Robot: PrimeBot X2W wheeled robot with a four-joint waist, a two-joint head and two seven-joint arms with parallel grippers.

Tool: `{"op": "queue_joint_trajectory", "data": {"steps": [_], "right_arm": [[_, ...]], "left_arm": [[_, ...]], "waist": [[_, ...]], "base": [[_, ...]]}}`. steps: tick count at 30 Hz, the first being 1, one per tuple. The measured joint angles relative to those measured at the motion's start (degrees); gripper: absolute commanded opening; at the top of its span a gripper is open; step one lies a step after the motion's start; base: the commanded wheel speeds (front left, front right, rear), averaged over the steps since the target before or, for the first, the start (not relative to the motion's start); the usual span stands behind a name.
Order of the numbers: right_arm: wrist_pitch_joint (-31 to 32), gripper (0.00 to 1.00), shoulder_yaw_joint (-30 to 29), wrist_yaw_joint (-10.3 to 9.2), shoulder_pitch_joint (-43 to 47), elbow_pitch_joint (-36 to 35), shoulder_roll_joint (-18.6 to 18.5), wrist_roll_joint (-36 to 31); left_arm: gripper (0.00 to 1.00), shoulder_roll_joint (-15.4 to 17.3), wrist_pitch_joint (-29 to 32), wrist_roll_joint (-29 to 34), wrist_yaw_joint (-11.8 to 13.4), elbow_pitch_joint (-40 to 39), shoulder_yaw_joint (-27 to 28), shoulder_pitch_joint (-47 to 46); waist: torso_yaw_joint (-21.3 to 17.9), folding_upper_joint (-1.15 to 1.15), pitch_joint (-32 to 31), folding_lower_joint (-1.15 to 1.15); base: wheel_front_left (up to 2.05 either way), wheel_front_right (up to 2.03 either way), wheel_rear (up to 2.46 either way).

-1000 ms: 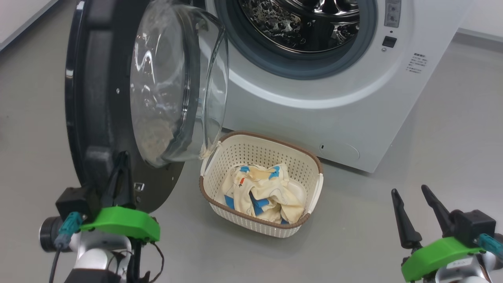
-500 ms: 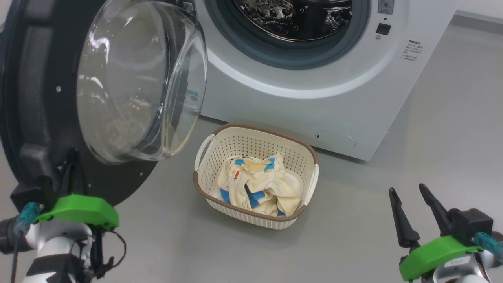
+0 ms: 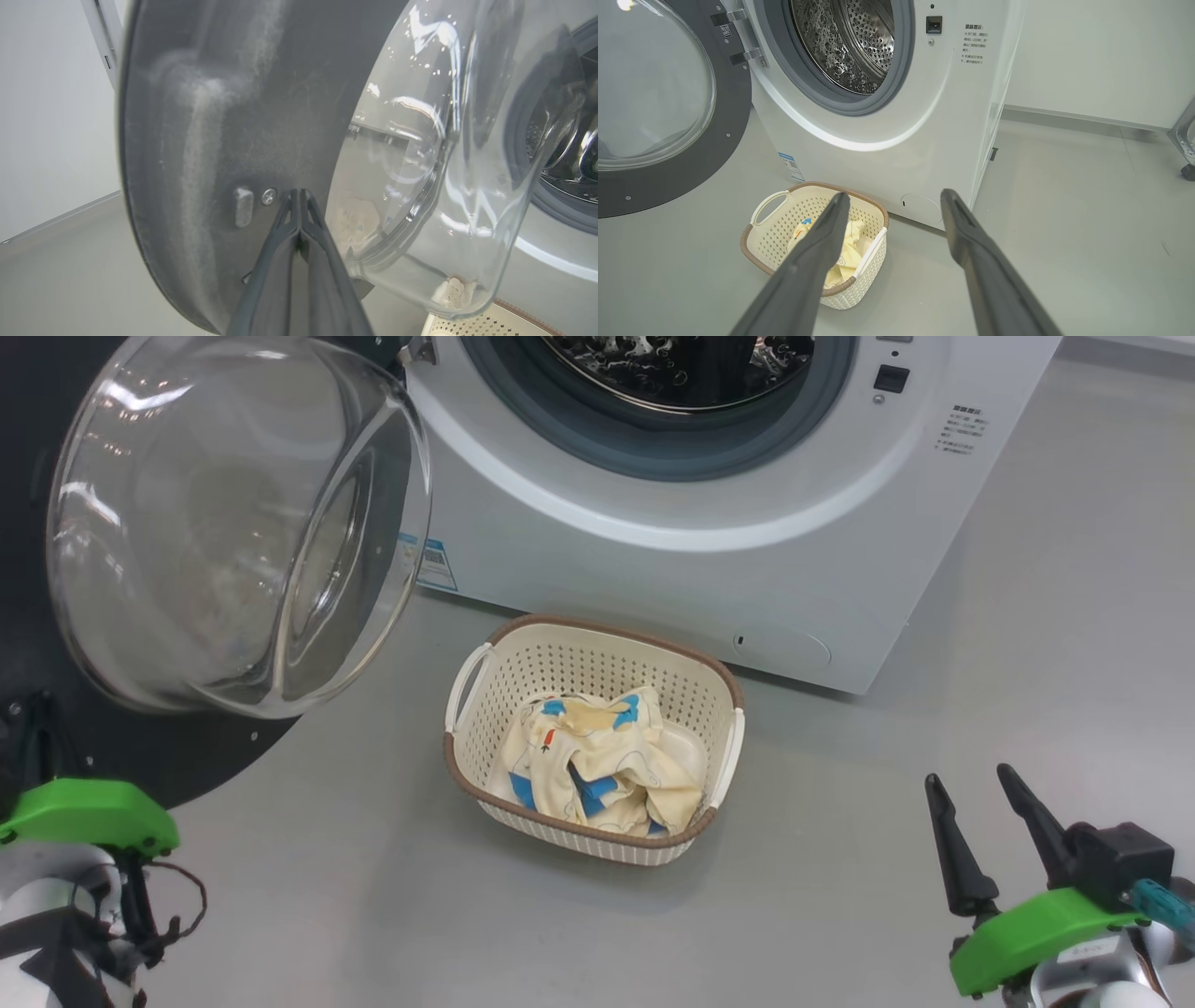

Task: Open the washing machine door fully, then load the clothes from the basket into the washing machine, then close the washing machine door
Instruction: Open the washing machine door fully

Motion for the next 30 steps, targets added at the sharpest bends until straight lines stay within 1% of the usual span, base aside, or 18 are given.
{"op": "queue_joint_trajectory", "data": {"steps": [11, 17, 22, 25, 30], "right_arm": [[0.52, 1.00, 0.11, 0.00, -0.83, -0.10, 0.00, -0.01], [0.54, 1.00, 0.64, 0.00, -0.78, -0.40, 0.00, 0.00], [0.54, 1.00, 0.64, 0.00, -0.76, -0.40, 0.00, 0.01], [0.53, 1.00, 0.58, 0.00, -0.74, -0.40, 0.00, 0.01], [0.51, 1.00, 0.08, 0.00, -0.73, -0.26, 0.00, 0.11]], "left_arm": [[0.00, 1.22, -1.81, -0.12, -0.07, 8.22, 2.34, -3.69], [0.00, 1.14, -1.88, -0.02, -0.12, 9.77, 2.85, -3.75], [0.00, 0.44, -1.88, 1.52, -0.13, 7.12, 3.78, -3.60], [0.00, -0.59, -1.89, 2.15, -0.18, 4.47, 4.67, -2.93], [0.00, -2.82, -1.90, 3.25, -0.19, -0.74, 5.71, 1.18]], "waist": [[-0.53, 0.00, -0.51, 0.00], [-0.70, 0.00, -1.07, 0.00], [-0.66, 0.00, -1.28, 0.00], [-0.69, 0.00, -1.43, 0.00], [-0.82, 0.00, -1.70, 0.00]], "base": [[0.00, 0.00, 0.00], [0.00, 0.00, 0.00], [0.00, 0.00, 0.00], [0.00, 0.00, 0.00], [0.00, 0.00, 0.00]]}}
